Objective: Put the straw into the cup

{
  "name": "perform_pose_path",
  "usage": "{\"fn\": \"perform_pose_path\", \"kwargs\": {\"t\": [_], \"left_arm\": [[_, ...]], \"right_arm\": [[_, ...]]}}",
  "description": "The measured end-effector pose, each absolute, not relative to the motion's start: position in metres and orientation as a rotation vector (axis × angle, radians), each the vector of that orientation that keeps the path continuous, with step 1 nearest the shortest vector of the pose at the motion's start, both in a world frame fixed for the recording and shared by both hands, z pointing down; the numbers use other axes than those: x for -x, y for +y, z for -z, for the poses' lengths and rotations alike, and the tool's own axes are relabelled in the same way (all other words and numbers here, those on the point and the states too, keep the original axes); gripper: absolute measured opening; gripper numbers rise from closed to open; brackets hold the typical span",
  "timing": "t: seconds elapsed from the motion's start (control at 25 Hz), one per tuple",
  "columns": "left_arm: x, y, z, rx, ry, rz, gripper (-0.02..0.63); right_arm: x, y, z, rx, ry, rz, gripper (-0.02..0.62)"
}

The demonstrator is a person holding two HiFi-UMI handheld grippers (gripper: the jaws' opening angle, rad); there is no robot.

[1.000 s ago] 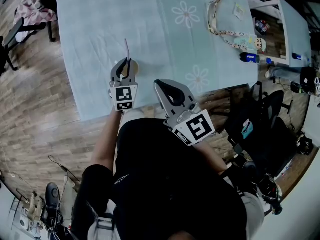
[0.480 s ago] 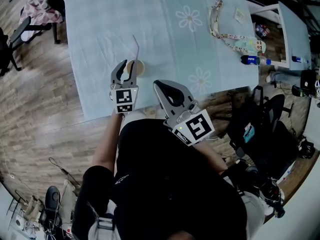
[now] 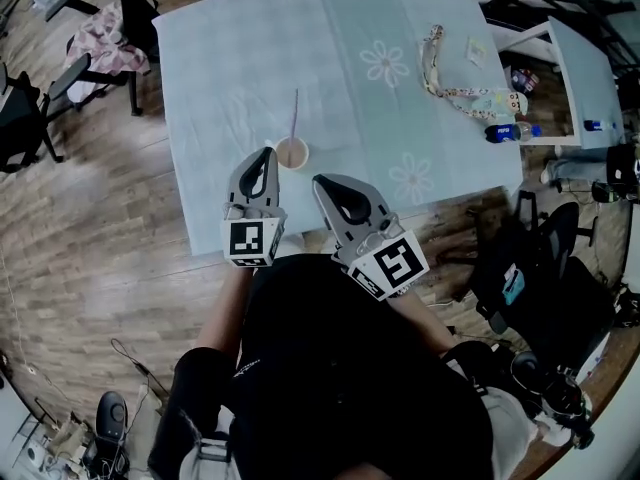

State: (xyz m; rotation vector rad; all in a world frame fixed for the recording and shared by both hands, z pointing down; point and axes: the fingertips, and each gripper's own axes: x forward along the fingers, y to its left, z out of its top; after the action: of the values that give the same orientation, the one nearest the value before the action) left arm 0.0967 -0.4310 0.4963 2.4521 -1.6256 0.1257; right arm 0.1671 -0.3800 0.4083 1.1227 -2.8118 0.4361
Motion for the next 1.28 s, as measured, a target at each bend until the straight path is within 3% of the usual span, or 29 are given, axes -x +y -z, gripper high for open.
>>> {"fn": "perform_pose_path", "kwargs": {"t": [0.8, 1.28], "left_arm": [[-0.091, -0.341, -0.342, -2.725, -1.422, 0.231, 0.014], [-0.081, -0.33, -0.323, -2.722, -1.418, 0.308, 0.014]], "right_arm": [[-0.132, -0.329, -0.354, -1.186, -2.932, -0.278, 0.009], [-0.112, -0.324, -0.329, -1.129, -2.968, -0.138, 0.008]]}}
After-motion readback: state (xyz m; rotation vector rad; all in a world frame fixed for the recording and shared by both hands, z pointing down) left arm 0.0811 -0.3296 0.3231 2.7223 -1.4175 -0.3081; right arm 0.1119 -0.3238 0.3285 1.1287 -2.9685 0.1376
